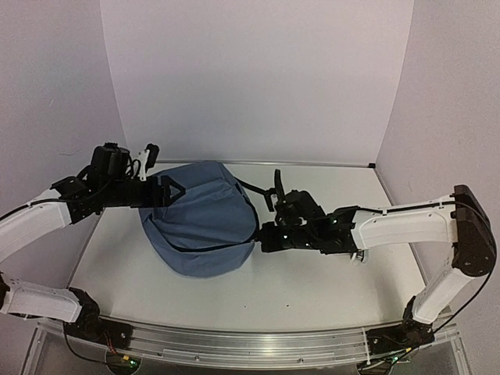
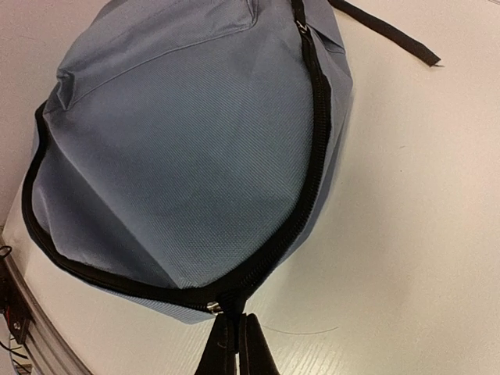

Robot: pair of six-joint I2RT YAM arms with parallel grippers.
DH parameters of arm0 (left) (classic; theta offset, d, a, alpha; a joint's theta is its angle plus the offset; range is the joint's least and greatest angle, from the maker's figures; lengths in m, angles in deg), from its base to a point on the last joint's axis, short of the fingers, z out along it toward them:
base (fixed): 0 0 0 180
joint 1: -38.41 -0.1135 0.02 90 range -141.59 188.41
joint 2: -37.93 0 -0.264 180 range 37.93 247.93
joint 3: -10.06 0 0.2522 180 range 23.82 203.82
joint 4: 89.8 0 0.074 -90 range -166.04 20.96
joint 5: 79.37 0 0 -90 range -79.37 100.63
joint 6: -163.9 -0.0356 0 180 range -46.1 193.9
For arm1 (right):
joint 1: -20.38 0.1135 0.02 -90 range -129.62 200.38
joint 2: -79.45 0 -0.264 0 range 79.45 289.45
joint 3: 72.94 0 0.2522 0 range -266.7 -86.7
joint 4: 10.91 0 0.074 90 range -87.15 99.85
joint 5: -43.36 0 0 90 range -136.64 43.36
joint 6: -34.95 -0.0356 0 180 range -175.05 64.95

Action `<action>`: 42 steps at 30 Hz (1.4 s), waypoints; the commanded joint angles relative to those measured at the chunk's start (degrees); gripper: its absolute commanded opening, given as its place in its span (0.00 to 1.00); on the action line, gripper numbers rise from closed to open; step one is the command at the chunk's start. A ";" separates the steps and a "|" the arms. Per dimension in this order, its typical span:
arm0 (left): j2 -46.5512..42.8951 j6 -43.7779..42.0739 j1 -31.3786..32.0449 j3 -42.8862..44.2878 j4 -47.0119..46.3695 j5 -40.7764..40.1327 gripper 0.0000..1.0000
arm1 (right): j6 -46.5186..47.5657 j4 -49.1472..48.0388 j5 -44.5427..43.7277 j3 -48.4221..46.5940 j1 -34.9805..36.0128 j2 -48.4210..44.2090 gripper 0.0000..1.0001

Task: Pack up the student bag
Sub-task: Zip the student bag at the center of the board.

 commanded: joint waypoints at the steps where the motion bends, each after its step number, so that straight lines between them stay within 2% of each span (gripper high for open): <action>1: 4.06 -10.84 9.71 0.64 -3.62 -1.96 0.76 | 0.81 -4.35 3.88 0.55 -1.06 -3.78 0.00; 4: 9.75 -15.43 17.55 1.68 -6.54 -3.09 0.76 | 0.17 -5.02 4.86 1.28 -1.81 -4.32 0.00; 7: 14.86 -19.14 22.80 3.27 -8.43 -5.82 0.77 | -0.45 -5.75 5.33 2.06 -2.36 -4.81 0.00; 13: 24.50 -23.82 28.53 6.59 -10.99 -10.64 0.79 | -1.46 -6.96 5.77 3.04 -2.91 -5.46 0.00; 16: 28.74 -24.98 30.64 9.03 -10.70 -16.98 0.77 | -1.61 -7.17 5.75 3.17 -2.96 -5.42 0.00; 18: 31.37 -25.36 32.19 10.97 -10.24 -21.28 0.72 | -1.47 -7.18 5.78 3.24 -3.08 -5.45 0.00; 23: 34.86 -25.75 35.01 12.18 -11.81 -27.60 0.22 | -2.17 -7.17 3.93 3.81 -3.09 -5.89 0.00; 26: 35.14 -25.75 36.83 11.84 -12.56 -29.84 0.01 | -3.98 -6.75 0.90 4.74 -3.87 -6.28 0.00; 32: 33.02 -23.68 40.31 10.08 -11.61 -31.17 0.00 | -5.20 -6.62 -1.63 6.44 -8.78 -6.93 0.00; 40: 28.96 -19.79 42.49 9.64 -8.21 -26.93 0.00 | -0.65 -6.60 -1.02 0.34 -15.12 -1.81 0.00; 42: 27.58 -19.40 42.92 9.43 -8.32 -23.62 0.00 | 1.14 -6.78 0.47 -2.10 -16.36 0.41 0.00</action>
